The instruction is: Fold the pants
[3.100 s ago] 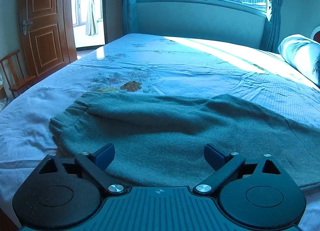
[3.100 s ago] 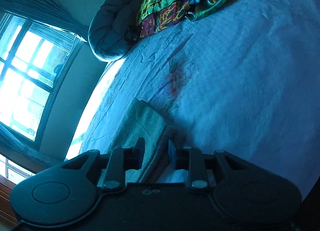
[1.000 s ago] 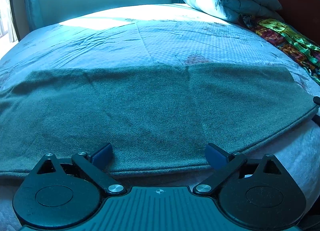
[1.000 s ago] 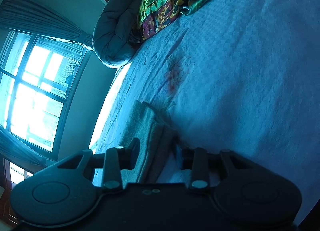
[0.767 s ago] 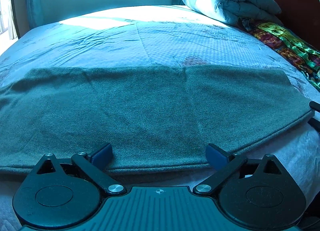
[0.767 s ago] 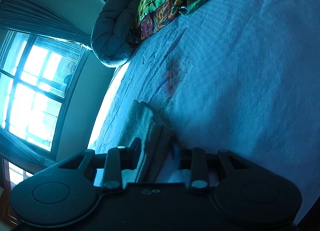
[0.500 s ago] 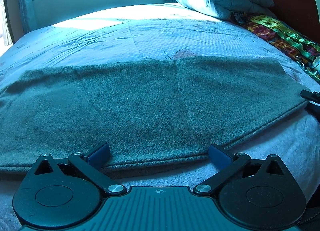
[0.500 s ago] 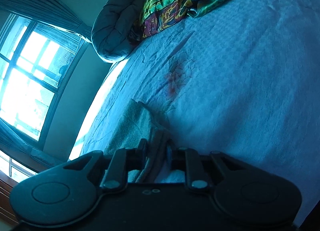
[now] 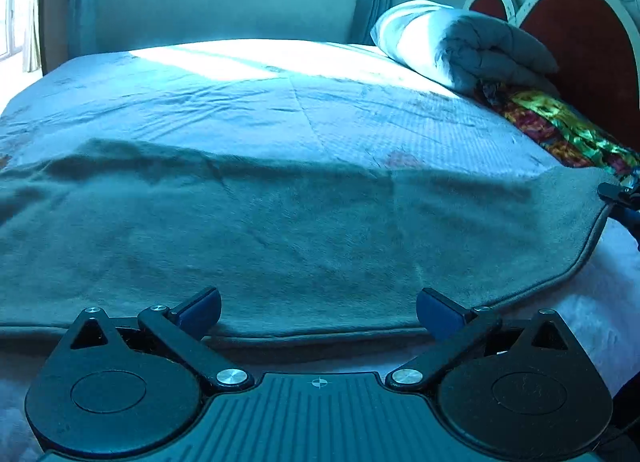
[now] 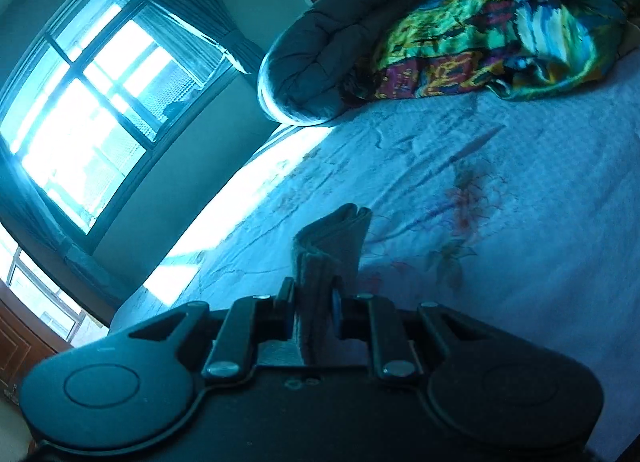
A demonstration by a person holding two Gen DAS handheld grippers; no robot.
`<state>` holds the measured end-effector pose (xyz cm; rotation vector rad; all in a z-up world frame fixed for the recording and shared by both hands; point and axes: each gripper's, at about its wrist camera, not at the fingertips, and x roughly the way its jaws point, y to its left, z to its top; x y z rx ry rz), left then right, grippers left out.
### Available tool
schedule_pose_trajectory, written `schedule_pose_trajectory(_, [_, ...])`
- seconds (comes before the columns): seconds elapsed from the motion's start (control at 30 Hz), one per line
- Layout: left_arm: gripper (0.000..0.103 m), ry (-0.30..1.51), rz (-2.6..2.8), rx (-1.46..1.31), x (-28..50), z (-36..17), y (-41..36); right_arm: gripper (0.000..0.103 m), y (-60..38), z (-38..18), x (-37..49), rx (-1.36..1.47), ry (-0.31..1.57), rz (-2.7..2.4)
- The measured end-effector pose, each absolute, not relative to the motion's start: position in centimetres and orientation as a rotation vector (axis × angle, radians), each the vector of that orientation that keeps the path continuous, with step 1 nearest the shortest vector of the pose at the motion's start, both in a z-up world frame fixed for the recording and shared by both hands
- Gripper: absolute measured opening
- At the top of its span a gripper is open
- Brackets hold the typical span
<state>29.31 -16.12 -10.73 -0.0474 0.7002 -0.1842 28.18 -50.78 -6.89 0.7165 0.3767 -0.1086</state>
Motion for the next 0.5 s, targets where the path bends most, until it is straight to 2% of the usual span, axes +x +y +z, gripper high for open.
schedule_pose_trajectory(0.17, [0.103,0.679,-0.022,-0.064,27.5,-10.0,-3.5,0.009,-39.0,-2.0,31.1,0.534,0.342,0.091])
schedule_pose_trajectory(0.33, [0.103,0.681,0.199,-0.12,24.4,-10.3,9.2,0.01,-24.9,-3.3,33.9,0.437,0.427,0.297])
schedule_pose_trajectory(0.37, [0.103,0.686,0.238,-0.146,23.9,-10.6,11.4,0.014,-22.3,-4.2,34.2,0.425,0.456,0.337])
schedule_pose_trajectory(0.4, [0.103,0.695,0.275,-0.177,23.5,-11.1,13.5,0.023,-19.2,-5.7,34.4,0.418,0.496,0.407])
schedule_pose_trajectory(0.43, [0.103,0.709,0.296,-0.207,23.2,-11.6,15.3,0.043,-17.0,-7.2,34.7,0.398,0.539,0.478])
schedule_pose_trajectory(0.47, [0.103,0.712,0.314,-0.236,22.8,-12.0,16.8,0.043,-14.1,-9.0,35.1,0.34,0.658,0.552])
schedule_pose_trajectory(0.5, [0.103,0.719,0.337,-0.264,22.5,-12.6,18.3,0.016,-12.8,-10.1,34.7,0.326,0.709,0.541])
